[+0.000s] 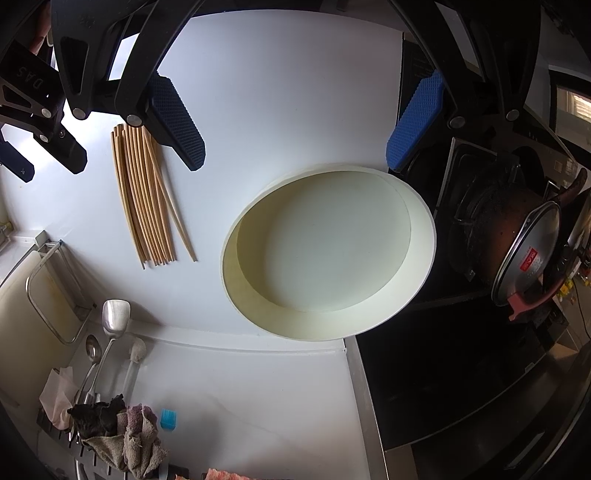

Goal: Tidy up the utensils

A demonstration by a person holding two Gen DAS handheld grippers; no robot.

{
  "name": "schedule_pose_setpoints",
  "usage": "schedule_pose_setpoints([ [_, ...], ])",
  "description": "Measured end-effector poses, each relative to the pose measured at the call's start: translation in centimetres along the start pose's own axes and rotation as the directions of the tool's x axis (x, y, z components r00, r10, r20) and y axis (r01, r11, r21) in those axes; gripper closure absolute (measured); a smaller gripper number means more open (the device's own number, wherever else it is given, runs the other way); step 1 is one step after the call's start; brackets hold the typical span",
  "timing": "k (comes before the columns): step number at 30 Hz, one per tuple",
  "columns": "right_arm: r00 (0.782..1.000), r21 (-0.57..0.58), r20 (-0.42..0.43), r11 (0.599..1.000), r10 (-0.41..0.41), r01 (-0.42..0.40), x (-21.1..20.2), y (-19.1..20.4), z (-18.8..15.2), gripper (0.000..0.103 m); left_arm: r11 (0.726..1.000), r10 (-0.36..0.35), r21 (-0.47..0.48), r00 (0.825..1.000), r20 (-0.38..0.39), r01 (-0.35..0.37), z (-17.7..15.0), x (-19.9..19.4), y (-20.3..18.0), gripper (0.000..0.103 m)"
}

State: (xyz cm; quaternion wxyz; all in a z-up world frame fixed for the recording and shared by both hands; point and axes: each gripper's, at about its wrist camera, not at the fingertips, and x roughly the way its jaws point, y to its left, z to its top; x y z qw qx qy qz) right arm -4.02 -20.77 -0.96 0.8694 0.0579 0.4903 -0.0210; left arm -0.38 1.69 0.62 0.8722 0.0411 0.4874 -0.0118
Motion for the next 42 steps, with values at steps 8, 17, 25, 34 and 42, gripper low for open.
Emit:
schedule_pose_setpoints([
  [8,1.0,0.0,0.0,1.0,0.0,0.0,0.0,0.0,0.0,0.008,1.0,-0.001,0.0,1.0,0.001,0.001,0.0,0.0,0.0,0.006],
  [17,1.0,0.001,-0.001,1.0,0.001,-0.001,0.0,0.1,-0.2,0.008,1.0,0.003,-0.006,1.0,-0.006,-0.003,-0.2,0.2,0.2,0.006],
  [25,0.998,0.028,-0.007,0.998,0.056,-0.055,0.9,-2.2,-1.7,0.008,0.999,-0.037,0.008,0.999,-0.033,0.037,-1.3,1.3,-1.6,0.006],
  [34,0.999,0.065,-0.03,0.997,0.044,-0.042,3.8,-9.4,-4.5,0.008,0.994,-0.097,0.053,0.995,-0.009,0.098,-2.9,3.7,-7.0,0.006],
  [42,0.998,0.078,0.04,0.996,0.043,-0.046,7.6,-12.6,-5.3,0.008,0.996,-0.087,-0.027,0.996,0.023,0.087,-2.8,8.1,-10.0,0.006],
])
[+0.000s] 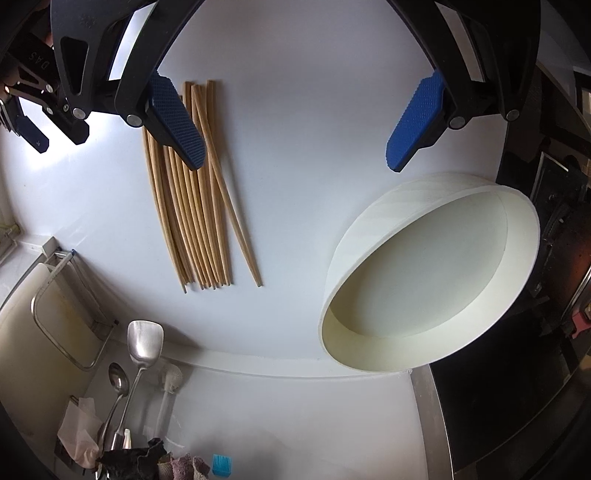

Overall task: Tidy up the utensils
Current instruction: 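Lower the right tool to the chopstick row and close on one chopstick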

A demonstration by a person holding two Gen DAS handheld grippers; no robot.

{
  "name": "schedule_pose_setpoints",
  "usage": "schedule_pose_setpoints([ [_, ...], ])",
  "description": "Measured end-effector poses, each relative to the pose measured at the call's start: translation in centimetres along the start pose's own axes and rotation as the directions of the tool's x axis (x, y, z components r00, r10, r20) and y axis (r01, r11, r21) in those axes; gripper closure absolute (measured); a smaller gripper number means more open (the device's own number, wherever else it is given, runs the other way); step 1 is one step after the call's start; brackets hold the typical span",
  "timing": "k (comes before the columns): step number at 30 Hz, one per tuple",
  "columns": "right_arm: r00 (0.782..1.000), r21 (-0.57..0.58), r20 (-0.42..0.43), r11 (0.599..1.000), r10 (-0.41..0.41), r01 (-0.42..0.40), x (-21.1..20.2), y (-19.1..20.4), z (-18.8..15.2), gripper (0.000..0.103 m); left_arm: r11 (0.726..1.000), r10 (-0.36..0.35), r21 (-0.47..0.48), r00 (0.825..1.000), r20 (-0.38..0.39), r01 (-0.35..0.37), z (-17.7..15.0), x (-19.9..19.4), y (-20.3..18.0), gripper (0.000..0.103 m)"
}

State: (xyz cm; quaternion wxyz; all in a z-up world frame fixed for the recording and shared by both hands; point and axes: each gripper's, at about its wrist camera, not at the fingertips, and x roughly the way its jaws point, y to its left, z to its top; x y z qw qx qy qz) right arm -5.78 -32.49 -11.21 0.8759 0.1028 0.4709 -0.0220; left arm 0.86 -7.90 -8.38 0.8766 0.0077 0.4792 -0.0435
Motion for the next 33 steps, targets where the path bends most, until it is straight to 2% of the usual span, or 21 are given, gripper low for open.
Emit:
schedule_pose_setpoints([
  [7,1.0,-0.04,0.027,0.999,0.008,-0.007,3.3,0.0,0.2,0.008,0.999,0.004,-0.051,1.0,0.018,-0.003,-0.3,4.2,-1.4,0.006],
  [16,0.999,-0.07,0.049,0.998,0.011,-0.008,4.9,-0.3,0.7,0.008,0.998,0.022,-0.059,1.0,-0.012,-0.023,-0.1,7.8,-2.1,0.006],
  [20,0.999,-0.059,0.039,0.998,0.008,-0.006,5.6,-0.6,0.6,0.008,0.998,0.012,-0.059,1.0,-0.013,-0.013,-0.4,8.2,-2.2,0.006],
  [23,0.999,-0.055,0.032,0.998,0.014,-0.012,5.9,-0.6,0.6,0.008,0.998,0.043,-0.037,0.999,-0.015,-0.044,-0.7,8.6,-2.2,0.006],
  [27,0.999,-0.067,0.036,0.998,0.014,-0.011,6.3,-0.2,0.7,0.008,0.998,0.036,-0.054,0.999,-0.013,-0.037,-0.7,8.7,-1.5,0.006],
  [33,0.999,-0.082,0.042,0.996,-0.028,0.032,7.2,0.4,1.2,0.008,0.997,0.053,-0.047,0.999,-0.01,-0.054,-0.8,8.9,-1.0,0.006],
])
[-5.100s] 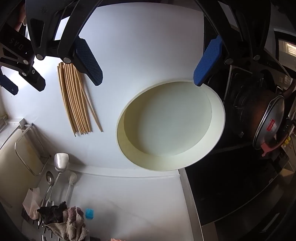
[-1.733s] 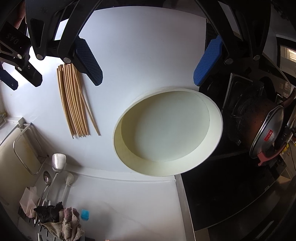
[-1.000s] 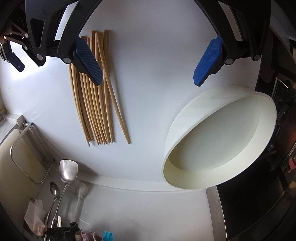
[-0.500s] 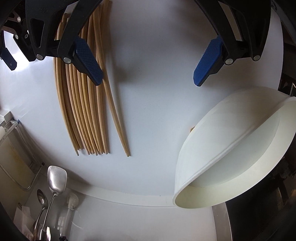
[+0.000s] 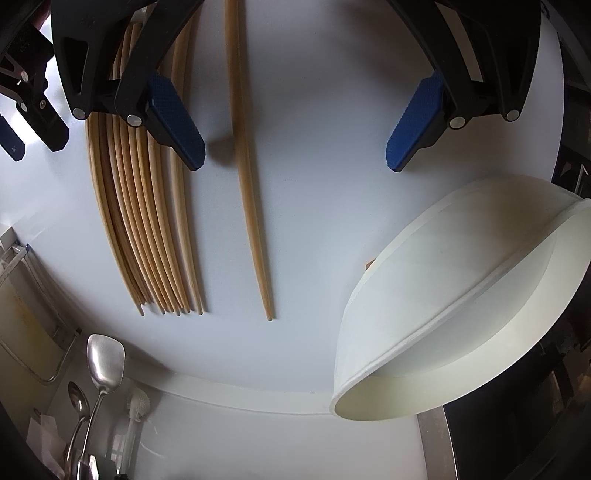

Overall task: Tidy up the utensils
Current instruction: 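Lower the right tool to the chopstick row and close on one chopstick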

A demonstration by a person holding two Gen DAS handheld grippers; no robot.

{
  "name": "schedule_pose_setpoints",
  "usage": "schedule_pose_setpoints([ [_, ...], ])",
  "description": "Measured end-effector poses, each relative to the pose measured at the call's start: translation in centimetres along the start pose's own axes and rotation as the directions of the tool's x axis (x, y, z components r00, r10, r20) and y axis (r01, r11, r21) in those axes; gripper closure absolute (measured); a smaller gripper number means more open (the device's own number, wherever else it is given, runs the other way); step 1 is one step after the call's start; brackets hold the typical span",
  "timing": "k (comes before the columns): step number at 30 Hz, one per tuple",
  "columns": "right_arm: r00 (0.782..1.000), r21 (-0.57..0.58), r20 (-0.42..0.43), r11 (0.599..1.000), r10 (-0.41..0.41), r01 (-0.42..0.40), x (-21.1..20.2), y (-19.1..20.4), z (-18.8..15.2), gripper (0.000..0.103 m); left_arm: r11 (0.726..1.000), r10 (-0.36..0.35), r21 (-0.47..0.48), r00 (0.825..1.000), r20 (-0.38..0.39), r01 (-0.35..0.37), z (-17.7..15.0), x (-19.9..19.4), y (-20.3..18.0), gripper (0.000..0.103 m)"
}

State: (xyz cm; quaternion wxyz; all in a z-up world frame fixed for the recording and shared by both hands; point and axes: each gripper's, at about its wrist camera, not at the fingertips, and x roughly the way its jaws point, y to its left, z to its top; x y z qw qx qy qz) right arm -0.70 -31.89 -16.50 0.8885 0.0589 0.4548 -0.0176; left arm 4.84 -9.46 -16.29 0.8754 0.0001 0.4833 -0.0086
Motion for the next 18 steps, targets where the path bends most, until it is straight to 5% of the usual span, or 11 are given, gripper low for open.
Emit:
schedule_pose_setpoints([
  [18,0.994,-0.106,0.006,0.989,-0.106,0.106,2.6,1.7,0.7,0.008,0.999,0.034,-0.025,0.999,-0.009,-0.034,-0.3,-0.3,2.5,0.006],
])
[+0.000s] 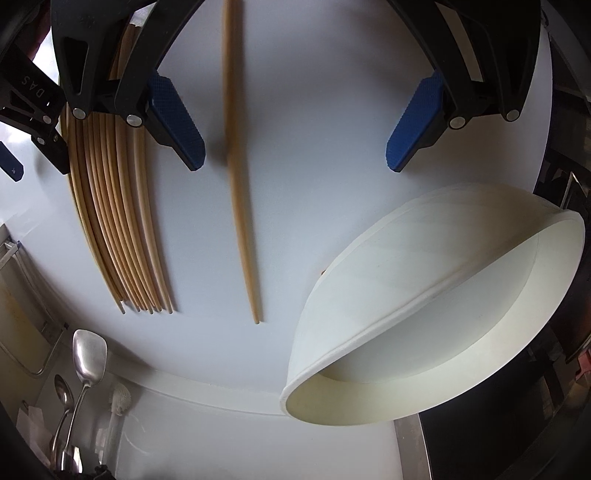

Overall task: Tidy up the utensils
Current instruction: 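Lower the right tool to the chopstick row and close on one chopstick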

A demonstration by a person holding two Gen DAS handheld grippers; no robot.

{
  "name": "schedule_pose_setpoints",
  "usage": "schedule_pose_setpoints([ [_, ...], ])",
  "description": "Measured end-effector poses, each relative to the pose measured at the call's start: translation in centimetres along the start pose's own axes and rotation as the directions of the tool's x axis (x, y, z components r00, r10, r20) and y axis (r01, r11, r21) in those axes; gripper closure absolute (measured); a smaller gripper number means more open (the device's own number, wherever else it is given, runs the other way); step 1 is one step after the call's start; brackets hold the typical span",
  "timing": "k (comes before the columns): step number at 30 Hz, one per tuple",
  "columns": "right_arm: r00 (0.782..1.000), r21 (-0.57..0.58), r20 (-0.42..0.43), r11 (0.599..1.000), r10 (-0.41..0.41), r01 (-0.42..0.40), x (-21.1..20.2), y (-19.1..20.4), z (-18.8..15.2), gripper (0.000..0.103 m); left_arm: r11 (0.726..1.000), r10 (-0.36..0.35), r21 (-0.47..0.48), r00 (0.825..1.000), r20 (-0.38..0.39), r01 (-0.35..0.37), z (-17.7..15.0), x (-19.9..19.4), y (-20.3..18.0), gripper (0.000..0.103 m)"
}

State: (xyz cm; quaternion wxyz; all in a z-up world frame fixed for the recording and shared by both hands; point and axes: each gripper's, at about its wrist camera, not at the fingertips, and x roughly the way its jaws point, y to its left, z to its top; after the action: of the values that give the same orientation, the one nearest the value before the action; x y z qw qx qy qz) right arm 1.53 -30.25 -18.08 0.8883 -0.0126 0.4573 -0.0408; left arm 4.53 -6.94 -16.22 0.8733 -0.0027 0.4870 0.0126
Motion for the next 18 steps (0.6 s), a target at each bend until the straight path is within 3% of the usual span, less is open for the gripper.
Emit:
schedule_pose_setpoints([
  [11,0.999,-0.065,0.05,0.998,0.018,-0.015,0.1,-0.1,0.3,0.009,1.0,0.013,0.009,1.0,0.007,-0.013,-0.3,0.3,-0.7,0.006],
  [16,0.997,-0.063,0.074,0.997,0.037,-0.032,0.0,0.0,0.2,0.034,1.0,-0.01,0.005,1.0,0.002,0.01,-0.4,0.5,-1.3,0.007],
  [18,0.996,-0.083,0.082,0.996,0.039,-0.032,-0.1,0.3,0.2,0.038,1.0,-0.019,0.017,1.0,0.009,0.019,-0.6,0.3,-1.7,0.013],
])
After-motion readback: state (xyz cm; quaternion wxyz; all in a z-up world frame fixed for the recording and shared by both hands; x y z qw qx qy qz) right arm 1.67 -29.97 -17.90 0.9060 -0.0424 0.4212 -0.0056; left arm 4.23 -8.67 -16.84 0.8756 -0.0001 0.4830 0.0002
